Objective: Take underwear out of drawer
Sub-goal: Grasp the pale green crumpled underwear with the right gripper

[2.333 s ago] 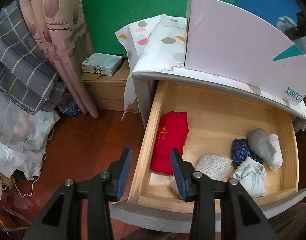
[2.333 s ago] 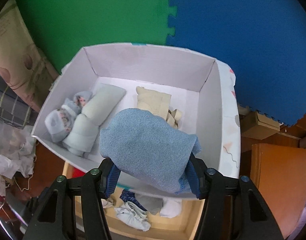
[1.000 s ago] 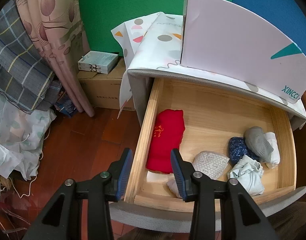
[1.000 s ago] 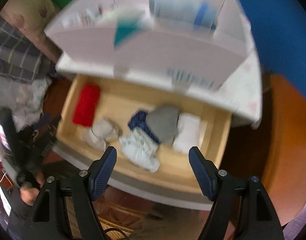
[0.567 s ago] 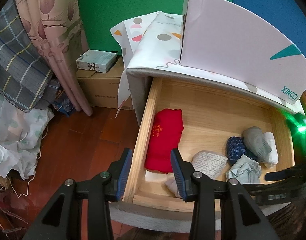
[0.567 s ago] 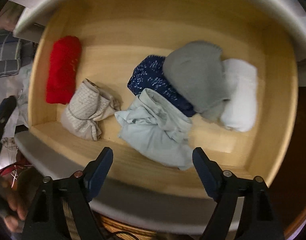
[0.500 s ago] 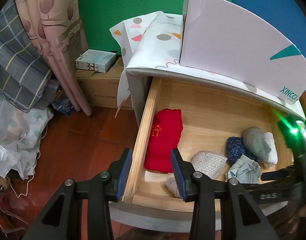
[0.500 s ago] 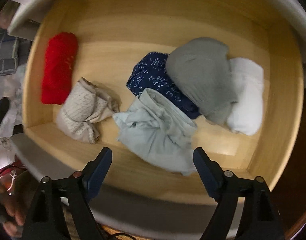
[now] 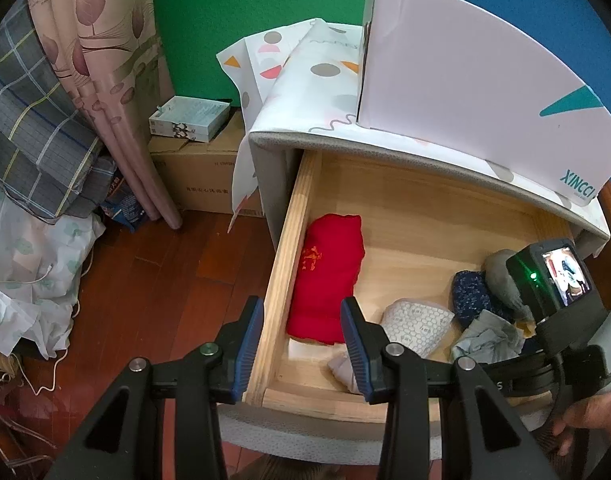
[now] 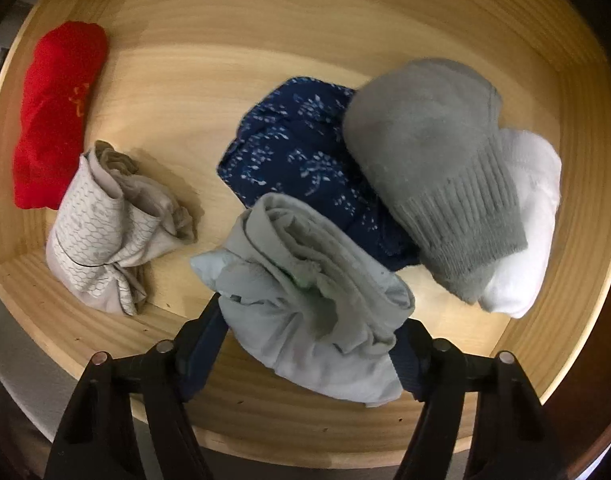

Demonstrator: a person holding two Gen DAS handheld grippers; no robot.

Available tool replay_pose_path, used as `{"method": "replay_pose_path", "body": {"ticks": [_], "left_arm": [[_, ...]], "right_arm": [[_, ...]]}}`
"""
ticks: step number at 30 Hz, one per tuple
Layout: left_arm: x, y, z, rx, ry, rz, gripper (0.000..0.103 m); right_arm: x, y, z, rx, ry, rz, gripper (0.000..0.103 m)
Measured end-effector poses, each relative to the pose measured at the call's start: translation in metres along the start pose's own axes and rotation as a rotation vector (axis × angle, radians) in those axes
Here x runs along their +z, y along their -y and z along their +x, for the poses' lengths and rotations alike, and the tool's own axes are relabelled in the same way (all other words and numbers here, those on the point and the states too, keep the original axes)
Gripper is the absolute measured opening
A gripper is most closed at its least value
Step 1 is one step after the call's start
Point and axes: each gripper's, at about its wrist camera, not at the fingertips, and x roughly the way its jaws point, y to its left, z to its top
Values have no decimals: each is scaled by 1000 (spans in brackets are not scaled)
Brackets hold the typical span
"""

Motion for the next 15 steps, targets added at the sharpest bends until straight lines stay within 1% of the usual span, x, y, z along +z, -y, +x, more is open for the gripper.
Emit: {"method": "replay_pose_path", "body": {"ticks": [2, 3, 5, 8, 9, 15], "left_arm": [[0, 0, 1, 2, -2, 4, 41], [0, 0, 1, 1, -5, 6, 41], [0, 1, 2, -1, -5, 11, 41], [0, 2, 4, -17, -15, 21, 41], [0, 3, 5, -23, -23, 27, 41], [-1, 9, 8, -34, -41, 61, 41]], "right_arm": [[-2, 2, 2, 2, -5, 4, 67], [7, 2, 1, -3, -8, 4, 66], [7, 7, 2, -10, -10, 9, 64], [4, 19, 4, -15, -12, 21, 61], [6, 16, 3, -17, -13, 25, 60], [3, 36, 5, -54, -12, 70, 57]]}}
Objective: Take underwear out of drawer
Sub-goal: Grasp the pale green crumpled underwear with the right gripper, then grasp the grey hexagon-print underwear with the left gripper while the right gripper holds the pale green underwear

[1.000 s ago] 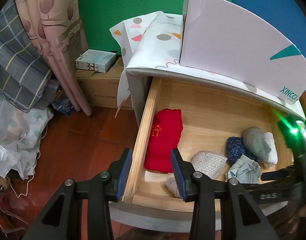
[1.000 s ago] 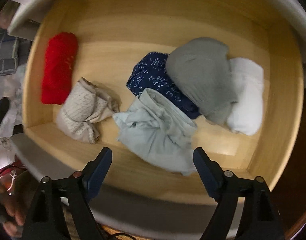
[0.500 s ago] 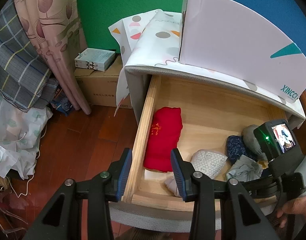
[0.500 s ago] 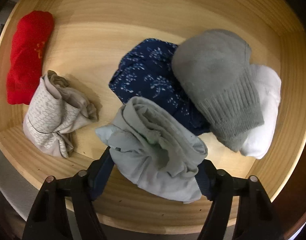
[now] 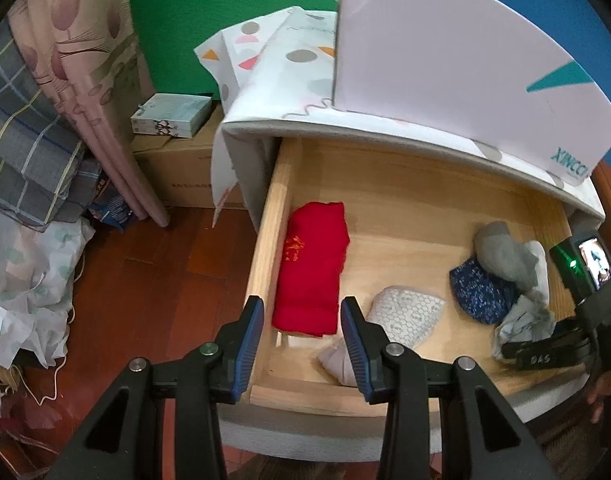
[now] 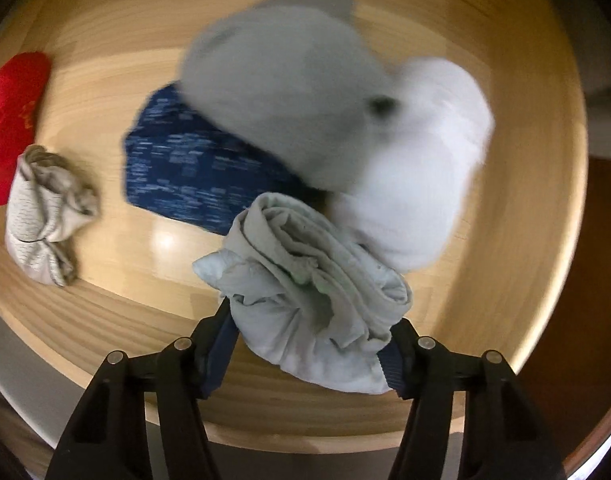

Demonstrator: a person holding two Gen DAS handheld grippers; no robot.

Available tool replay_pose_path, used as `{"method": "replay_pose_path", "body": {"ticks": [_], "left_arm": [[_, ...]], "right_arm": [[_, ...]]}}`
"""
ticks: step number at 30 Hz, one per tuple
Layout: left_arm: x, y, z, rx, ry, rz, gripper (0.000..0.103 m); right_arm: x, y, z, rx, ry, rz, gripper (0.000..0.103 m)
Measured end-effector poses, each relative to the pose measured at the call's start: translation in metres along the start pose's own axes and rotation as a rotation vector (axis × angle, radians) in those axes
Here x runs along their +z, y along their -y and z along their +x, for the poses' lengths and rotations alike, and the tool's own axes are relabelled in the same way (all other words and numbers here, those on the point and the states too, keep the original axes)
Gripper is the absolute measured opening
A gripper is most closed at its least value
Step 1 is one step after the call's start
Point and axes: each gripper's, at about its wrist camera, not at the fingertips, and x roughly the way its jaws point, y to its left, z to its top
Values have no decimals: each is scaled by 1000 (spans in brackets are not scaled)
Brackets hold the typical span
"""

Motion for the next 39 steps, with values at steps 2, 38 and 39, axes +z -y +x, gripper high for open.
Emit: {"method": "replay_pose_path", "body": {"ticks": [2, 38, 39], "left_arm": [[0, 2, 2, -7, -3, 19, 41], [21, 91, 99, -186, -439, 293, 58], [23, 92, 102, -178, -441, 293, 58]], "right_arm": [[-1, 5, 0, 1, 5, 14, 56], [-43, 80, -49, 131, 151, 92, 52], [-43, 84, -48, 132, 151, 91, 52]]}}
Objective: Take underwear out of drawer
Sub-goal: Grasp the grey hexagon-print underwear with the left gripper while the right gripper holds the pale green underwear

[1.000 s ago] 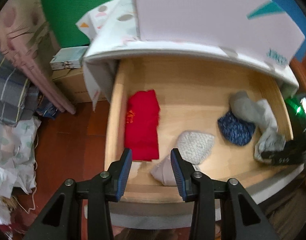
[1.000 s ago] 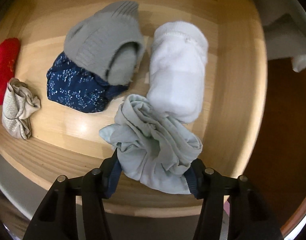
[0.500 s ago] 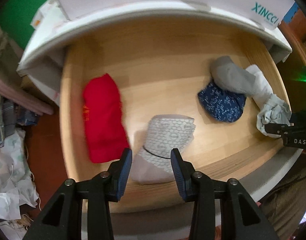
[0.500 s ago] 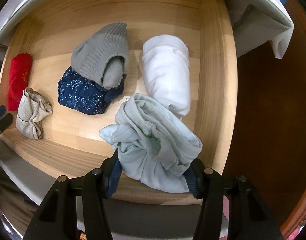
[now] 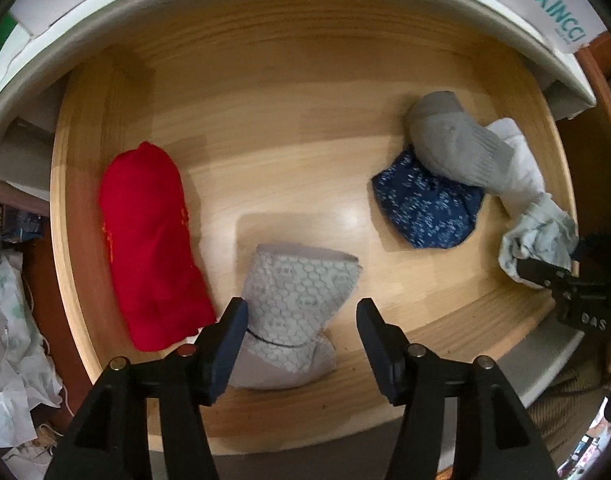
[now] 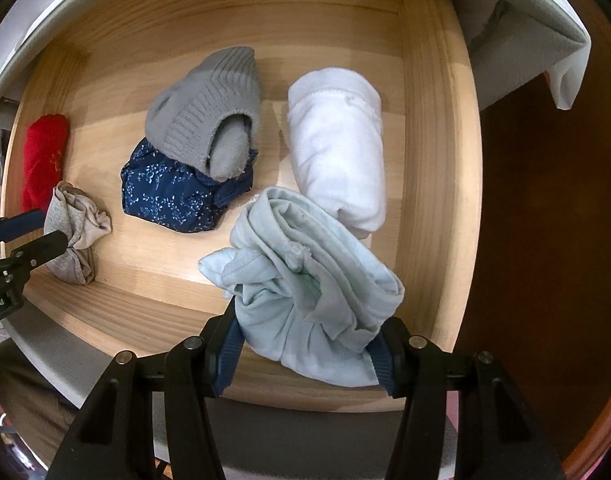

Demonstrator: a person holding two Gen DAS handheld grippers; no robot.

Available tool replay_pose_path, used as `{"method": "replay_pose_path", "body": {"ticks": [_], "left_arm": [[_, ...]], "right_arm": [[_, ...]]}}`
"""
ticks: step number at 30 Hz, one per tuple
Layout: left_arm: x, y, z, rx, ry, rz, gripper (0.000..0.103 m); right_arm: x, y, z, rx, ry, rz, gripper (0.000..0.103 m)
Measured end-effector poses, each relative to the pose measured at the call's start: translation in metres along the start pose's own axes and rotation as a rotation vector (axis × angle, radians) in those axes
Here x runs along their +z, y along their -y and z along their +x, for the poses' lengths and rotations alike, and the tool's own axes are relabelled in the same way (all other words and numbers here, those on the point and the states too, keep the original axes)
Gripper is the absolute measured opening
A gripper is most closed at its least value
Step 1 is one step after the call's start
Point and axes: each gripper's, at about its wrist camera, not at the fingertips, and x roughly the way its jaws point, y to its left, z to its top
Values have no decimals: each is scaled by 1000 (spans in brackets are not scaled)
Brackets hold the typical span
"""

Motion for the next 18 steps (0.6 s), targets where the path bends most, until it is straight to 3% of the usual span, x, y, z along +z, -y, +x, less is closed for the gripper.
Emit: {"method": "replay_pose_path", "body": {"ticks": [12, 18], "left_arm": [[21, 0, 30, 27, -95, -33, 62], [23, -7, 32, 18, -101, -85, 62]], "right_arm": [[9, 14, 3, 11, -3, 2, 52], [10, 16, 6, 14, -2, 4, 52]]}}
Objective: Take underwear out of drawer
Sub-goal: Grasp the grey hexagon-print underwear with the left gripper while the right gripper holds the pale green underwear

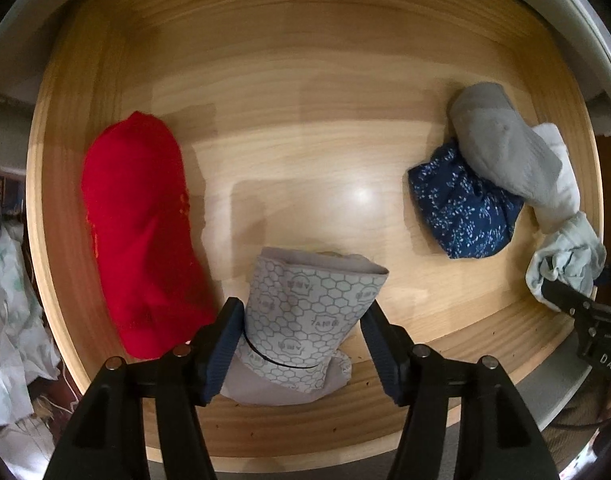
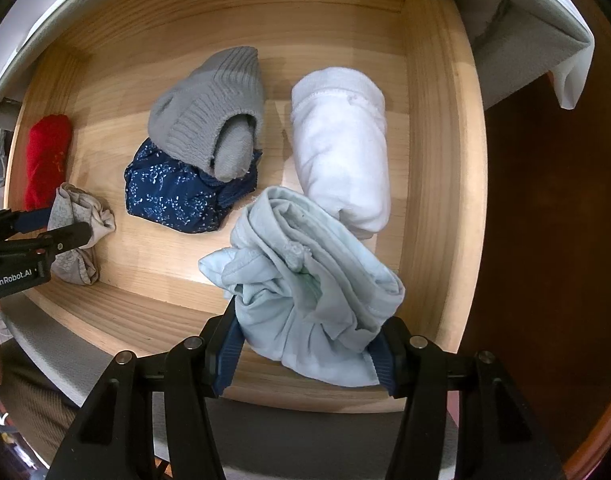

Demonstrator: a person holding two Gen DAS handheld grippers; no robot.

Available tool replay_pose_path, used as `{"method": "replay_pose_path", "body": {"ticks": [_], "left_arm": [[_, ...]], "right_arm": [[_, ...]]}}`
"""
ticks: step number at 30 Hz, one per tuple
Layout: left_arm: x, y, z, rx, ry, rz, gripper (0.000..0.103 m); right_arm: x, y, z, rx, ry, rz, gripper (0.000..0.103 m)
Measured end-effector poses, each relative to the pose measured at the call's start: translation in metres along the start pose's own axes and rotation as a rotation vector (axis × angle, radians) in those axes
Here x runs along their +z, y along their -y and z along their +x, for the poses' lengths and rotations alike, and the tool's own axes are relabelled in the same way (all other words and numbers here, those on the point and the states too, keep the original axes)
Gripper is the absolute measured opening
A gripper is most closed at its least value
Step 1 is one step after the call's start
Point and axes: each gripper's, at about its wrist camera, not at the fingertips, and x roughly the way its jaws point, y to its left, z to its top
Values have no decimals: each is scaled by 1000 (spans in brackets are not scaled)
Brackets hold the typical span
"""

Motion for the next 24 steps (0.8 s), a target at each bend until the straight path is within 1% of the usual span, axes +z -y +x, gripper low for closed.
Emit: {"method": "replay_pose_path", "body": {"ticks": [5, 10, 11, 12, 18, 22, 24], "left_arm": [[-8, -1, 4, 30, 4, -15, 62], [-12, 3, 8, 47, 0, -79, 61], [-12, 3, 8, 49, 3, -80, 60], [-12, 3, 7, 55, 10, -80, 57], [-21, -5, 3, 42, 52, -115, 50], [-27, -9, -2, 33, 73, -134, 48], [-34, -10, -12, 18, 87, -142, 48]], "right_arm": [[0, 2, 1, 1, 2, 3, 52], [0, 2, -1, -3, 2, 4, 52], [0, 2, -1, -4, 2, 3, 52], [0, 2, -1, -5, 2, 3, 52], [1, 2, -3, -4, 1, 5, 53], [1, 1, -3, -8, 1, 3, 53], [1, 0, -2, -9, 1, 2, 53]]}}
